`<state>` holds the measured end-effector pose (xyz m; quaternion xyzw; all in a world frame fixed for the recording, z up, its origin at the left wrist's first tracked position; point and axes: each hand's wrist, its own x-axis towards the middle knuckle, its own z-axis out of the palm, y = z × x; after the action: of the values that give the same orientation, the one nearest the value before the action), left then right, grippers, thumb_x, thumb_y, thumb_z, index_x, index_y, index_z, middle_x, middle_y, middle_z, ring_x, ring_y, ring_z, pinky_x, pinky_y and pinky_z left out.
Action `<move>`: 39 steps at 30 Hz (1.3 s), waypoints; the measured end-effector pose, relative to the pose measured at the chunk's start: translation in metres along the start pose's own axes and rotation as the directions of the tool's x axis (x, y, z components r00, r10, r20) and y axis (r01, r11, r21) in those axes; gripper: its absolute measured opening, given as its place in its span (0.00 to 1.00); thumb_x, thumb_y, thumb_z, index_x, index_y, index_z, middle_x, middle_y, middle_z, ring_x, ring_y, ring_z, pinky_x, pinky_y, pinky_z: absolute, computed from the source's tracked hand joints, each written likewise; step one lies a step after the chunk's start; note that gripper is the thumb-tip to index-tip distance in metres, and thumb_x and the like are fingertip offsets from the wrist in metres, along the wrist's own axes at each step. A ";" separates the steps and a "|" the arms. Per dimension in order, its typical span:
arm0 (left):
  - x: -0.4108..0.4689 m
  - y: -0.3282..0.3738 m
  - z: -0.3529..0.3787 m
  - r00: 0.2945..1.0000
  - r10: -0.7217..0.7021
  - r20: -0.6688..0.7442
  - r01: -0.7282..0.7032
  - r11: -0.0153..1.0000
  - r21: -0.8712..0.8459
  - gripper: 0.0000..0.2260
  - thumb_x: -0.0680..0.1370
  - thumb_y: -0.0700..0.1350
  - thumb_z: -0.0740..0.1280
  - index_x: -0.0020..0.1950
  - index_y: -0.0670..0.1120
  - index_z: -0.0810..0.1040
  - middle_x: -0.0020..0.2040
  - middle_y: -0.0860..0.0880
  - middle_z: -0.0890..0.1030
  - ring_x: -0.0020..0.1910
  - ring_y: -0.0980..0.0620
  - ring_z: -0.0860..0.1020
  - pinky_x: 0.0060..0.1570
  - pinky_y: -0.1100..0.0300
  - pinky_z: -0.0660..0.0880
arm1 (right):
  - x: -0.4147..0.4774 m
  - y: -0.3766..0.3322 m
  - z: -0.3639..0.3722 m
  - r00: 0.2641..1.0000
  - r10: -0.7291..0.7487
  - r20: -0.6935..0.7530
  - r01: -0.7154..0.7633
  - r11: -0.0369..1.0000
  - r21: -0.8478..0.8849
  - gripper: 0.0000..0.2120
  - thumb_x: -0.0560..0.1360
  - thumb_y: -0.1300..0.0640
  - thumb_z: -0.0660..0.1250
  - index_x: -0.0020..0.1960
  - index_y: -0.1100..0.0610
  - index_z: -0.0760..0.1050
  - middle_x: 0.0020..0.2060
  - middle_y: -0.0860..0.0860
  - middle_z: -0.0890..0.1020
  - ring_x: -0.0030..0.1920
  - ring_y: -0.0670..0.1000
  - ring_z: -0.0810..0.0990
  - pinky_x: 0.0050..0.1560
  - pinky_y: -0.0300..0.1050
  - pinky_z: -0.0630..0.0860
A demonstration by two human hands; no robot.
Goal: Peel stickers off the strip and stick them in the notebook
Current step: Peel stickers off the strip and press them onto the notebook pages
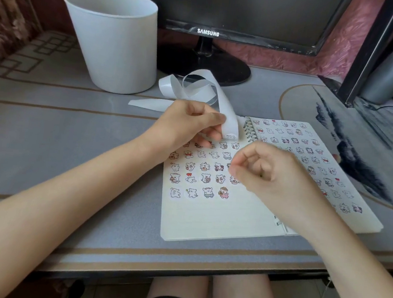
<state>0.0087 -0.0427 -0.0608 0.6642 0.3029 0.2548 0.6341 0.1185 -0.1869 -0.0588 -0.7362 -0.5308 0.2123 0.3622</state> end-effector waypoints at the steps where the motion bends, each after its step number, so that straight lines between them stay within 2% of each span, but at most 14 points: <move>1: 0.000 0.000 0.000 1.000 0.005 -0.005 -0.005 1.000 -0.001 0.06 0.77 0.40 0.67 0.41 0.40 0.78 0.33 0.47 0.80 0.29 0.57 0.78 0.30 0.67 0.75 | 0.004 -0.001 -0.003 0.999 -0.014 -0.041 0.016 0.999 0.043 0.03 0.72 0.55 0.71 0.41 0.51 0.77 0.29 0.43 0.79 0.29 0.41 0.72 0.33 0.37 0.67; 3: 0.000 0.001 -0.001 1.000 0.017 -0.019 -0.016 1.000 0.005 0.06 0.77 0.41 0.67 0.42 0.40 0.78 0.34 0.46 0.81 0.29 0.56 0.78 0.30 0.67 0.75 | 0.017 0.001 -0.009 0.982 -0.068 -0.176 0.079 0.995 0.054 0.02 0.72 0.55 0.70 0.42 0.51 0.78 0.35 0.43 0.81 0.34 0.43 0.76 0.36 0.39 0.69; 6: 0.000 0.002 -0.001 0.999 0.032 -0.035 -0.032 0.999 -0.008 0.06 0.77 0.41 0.67 0.44 0.39 0.79 0.36 0.46 0.81 0.31 0.56 0.79 0.29 0.66 0.75 | 0.037 0.005 -0.012 0.953 -0.134 -0.273 0.139 0.990 0.000 0.04 0.72 0.57 0.71 0.44 0.50 0.78 0.41 0.43 0.83 0.41 0.43 0.78 0.38 0.29 0.67; 8: 0.000 0.002 -0.001 0.998 0.044 -0.046 -0.045 0.999 -0.016 0.05 0.77 0.41 0.67 0.46 0.39 0.79 0.37 0.47 0.81 0.32 0.57 0.80 0.28 0.67 0.74 | 0.041 0.006 -0.010 0.954 -0.148 -0.261 0.166 0.985 0.045 0.05 0.71 0.59 0.73 0.45 0.54 0.79 0.40 0.45 0.83 0.39 0.40 0.79 0.38 0.27 0.68; 11: 0.000 0.002 -0.001 0.997 0.059 -0.057 -0.061 0.998 -0.023 0.07 0.78 0.41 0.66 0.49 0.37 0.79 0.39 0.45 0.81 0.31 0.58 0.80 0.27 0.68 0.73 | 0.036 0.002 -0.007 0.946 -0.203 -0.252 0.227 0.972 0.068 0.05 0.70 0.64 0.73 0.45 0.61 0.79 0.37 0.49 0.82 0.28 0.34 0.75 0.33 0.24 0.67; 13: -0.001 0.003 0.000 0.996 0.069 -0.054 -0.071 0.997 -0.039 0.07 0.78 0.40 0.66 0.49 0.37 0.79 0.38 0.46 0.82 0.30 0.59 0.79 0.28 0.68 0.73 | 0.035 0.002 -0.006 0.934 -0.225 -0.278 0.257 0.963 0.086 0.05 0.70 0.66 0.73 0.44 0.63 0.79 0.37 0.50 0.82 0.27 0.34 0.74 0.32 0.24 0.67; 16: -0.001 0.003 0.001 0.996 0.080 -0.036 -0.082 0.996 -0.047 0.07 0.79 0.41 0.65 0.46 0.38 0.79 0.35 0.49 0.82 0.30 0.59 0.79 0.30 0.68 0.74 | 0.037 0.005 -0.007 0.927 -0.230 -0.296 0.269 0.958 0.096 0.05 0.70 0.66 0.73 0.44 0.61 0.79 0.37 0.49 0.83 0.29 0.35 0.75 0.32 0.25 0.67; 20: 0.000 0.002 0.002 0.998 0.052 0.022 -0.050 0.993 -0.106 0.11 0.79 0.45 0.63 0.44 0.40 0.79 0.39 0.46 0.82 0.34 0.55 0.81 0.30 0.66 0.75 | 0.038 0.008 -0.006 0.922 -0.231 -0.310 0.270 0.959 0.088 0.05 0.71 0.66 0.72 0.46 0.60 0.81 0.37 0.44 0.82 0.33 0.35 0.76 0.36 0.25 0.68; 23: -0.001 0.000 0.003 0.995 0.057 0.084 -0.055 0.998 -0.028 0.07 0.77 0.43 0.67 0.44 0.40 0.81 0.39 0.47 0.81 0.36 0.56 0.80 0.33 0.67 0.75 | 0.039 0.009 -0.006 0.922 -0.208 -0.328 0.252 0.963 0.098 0.05 0.71 0.64 0.72 0.45 0.56 0.82 0.36 0.43 0.82 0.33 0.35 0.77 0.39 0.26 0.69; 26: -0.002 -0.001 0.003 0.993 0.063 0.097 -0.062 0.998 -0.011 0.03 0.75 0.40 0.69 0.44 0.40 0.81 0.36 0.47 0.82 0.34 0.59 0.80 0.35 0.69 0.76 | 0.038 0.009 -0.007 0.923 -0.208 -0.323 0.249 0.964 0.091 0.06 0.71 0.64 0.72 0.44 0.54 0.82 0.35 0.43 0.82 0.30 0.36 0.75 0.36 0.25 0.68; 30: -0.002 -0.002 0.002 0.992 0.080 0.102 -0.078 0.997 -0.014 0.05 0.75 0.39 0.69 0.47 0.38 0.81 0.37 0.46 0.82 0.36 0.58 0.81 0.36 0.69 0.76 | 0.035 0.005 -0.007 0.926 -0.217 -0.309 0.252 0.965 0.078 0.05 0.71 0.66 0.72 0.45 0.58 0.81 0.34 0.45 0.81 0.27 0.35 0.74 0.32 0.24 0.67; 34: -0.002 -0.002 0.003 0.991 0.081 0.109 -0.082 0.997 0.004 0.06 0.74 0.40 0.70 0.47 0.38 0.82 0.36 0.48 0.83 0.36 0.58 0.82 0.38 0.69 0.77 | 0.034 0.003 -0.007 0.937 -0.190 -0.294 0.215 0.975 0.054 0.03 0.70 0.63 0.73 0.44 0.60 0.82 0.33 0.43 0.79 0.26 0.36 0.72 0.30 0.25 0.66; 37: -0.003 -0.002 0.003 0.992 0.070 0.101 -0.069 0.998 -0.013 0.07 0.74 0.40 0.71 0.49 0.37 0.82 0.37 0.47 0.84 0.37 0.57 0.83 0.37 0.69 0.77 | 0.034 0.005 -0.006 0.939 -0.174 -0.295 0.193 0.980 0.036 0.02 0.70 0.61 0.73 0.42 0.57 0.81 0.27 0.41 0.77 0.24 0.37 0.71 0.28 0.26 0.64; 39: -0.003 -0.001 0.003 0.994 0.060 0.094 -0.057 0.998 -0.031 0.07 0.74 0.40 0.70 0.48 0.38 0.82 0.39 0.45 0.84 0.39 0.55 0.83 0.37 0.68 0.77 | 0.035 0.007 -0.006 0.938 -0.173 -0.301 0.183 0.983 0.006 0.02 0.70 0.60 0.73 0.42 0.55 0.81 0.27 0.38 0.77 0.25 0.37 0.71 0.29 0.27 0.64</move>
<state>0.0085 -0.0472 -0.0617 0.6750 0.2494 0.2457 0.6495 0.1391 -0.1570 -0.0577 -0.7026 -0.5305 0.0740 0.4684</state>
